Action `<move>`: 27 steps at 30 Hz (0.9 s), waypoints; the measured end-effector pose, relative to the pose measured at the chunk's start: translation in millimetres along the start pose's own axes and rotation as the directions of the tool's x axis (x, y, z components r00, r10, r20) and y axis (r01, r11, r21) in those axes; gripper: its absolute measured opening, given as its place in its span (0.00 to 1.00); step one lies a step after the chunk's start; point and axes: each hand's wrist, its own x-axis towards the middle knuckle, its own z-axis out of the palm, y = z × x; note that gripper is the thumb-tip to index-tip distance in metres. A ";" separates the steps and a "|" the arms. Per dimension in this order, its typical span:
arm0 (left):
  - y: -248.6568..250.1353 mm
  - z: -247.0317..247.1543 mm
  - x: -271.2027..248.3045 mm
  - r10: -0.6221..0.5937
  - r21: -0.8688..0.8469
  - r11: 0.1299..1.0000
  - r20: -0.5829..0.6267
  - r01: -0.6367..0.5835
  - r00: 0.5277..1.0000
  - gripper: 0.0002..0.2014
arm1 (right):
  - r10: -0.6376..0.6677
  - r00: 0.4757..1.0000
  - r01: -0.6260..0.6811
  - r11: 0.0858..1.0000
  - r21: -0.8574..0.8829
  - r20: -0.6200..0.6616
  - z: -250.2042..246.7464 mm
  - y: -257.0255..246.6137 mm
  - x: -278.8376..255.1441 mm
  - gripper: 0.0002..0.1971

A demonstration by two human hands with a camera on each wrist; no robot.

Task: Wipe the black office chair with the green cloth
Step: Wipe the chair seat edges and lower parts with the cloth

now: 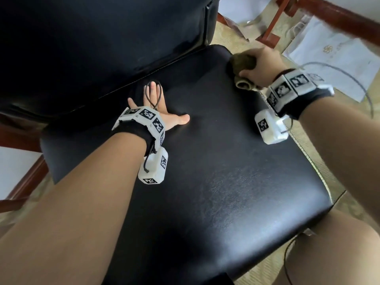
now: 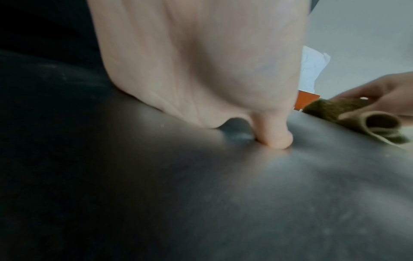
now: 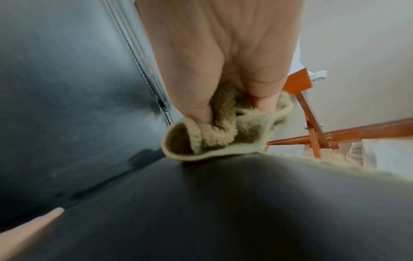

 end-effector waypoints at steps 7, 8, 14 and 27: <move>-3.4 1.9 6.8 0.024 -0.062 0.998 0.006 -0.023 1.000 0.51 | -0.056 0.998 0.056 0.979 -0.196 0.007 4.1 6.8 -18.9 0.21; -4.8 5.0 10.6 0.046 -0.079 0.996 -0.032 -0.049 0.998 0.51 | -0.076 0.997 0.073 0.975 -0.209 -0.006 4.9 1.9 -13.2 0.20; -5.1 6.8 11.0 0.004 -0.103 0.995 -0.011 -0.005 1.000 0.51 | -0.123 0.990 0.112 0.981 -0.161 -0.065 9.4 -32.8 31.2 0.20; -5.8 2.4 10.7 0.006 -0.014 1.000 0.023 -0.006 1.000 0.53 | -0.103 0.989 0.122 0.972 -0.202 0.104 -3.3 16.3 -40.3 0.26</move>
